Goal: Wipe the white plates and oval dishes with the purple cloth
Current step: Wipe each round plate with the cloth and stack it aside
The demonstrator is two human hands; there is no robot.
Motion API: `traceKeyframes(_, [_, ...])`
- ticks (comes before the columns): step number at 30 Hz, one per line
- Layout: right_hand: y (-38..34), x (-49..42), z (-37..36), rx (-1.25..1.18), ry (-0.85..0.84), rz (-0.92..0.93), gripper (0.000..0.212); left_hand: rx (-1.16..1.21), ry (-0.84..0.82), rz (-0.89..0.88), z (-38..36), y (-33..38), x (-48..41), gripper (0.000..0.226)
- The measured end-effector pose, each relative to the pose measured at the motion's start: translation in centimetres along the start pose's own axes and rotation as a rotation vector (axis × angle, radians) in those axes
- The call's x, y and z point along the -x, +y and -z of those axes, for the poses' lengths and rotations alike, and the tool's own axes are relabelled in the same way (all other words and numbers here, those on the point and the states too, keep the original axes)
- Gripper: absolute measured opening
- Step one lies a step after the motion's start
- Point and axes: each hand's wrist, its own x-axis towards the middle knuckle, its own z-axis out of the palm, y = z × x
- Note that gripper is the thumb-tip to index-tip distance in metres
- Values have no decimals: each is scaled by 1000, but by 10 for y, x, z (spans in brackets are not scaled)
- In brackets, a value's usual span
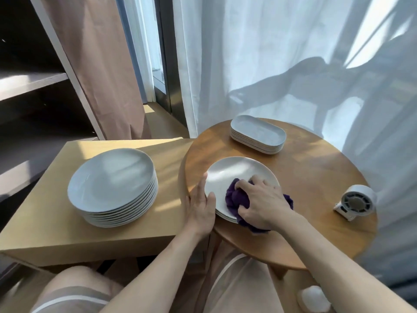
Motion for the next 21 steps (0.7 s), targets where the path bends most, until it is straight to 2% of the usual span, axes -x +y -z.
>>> traceKeyframes(5, [-26,-19,-21,-146,84,70,50,161,10,12,0,0,2,60])
traceKeyframes(10, [-34,-48,-31,-174,184,81,48,163,14,-7,1,0,0,56])
traceKeyframes(16, [-30,-77,-34,-47,290,-44,52,213,55,-15,-3,3,3,60])
traceKeyframes(21, [-21,-87,-27,196,365,-121,51,216,103,27,-5,12,6,62])
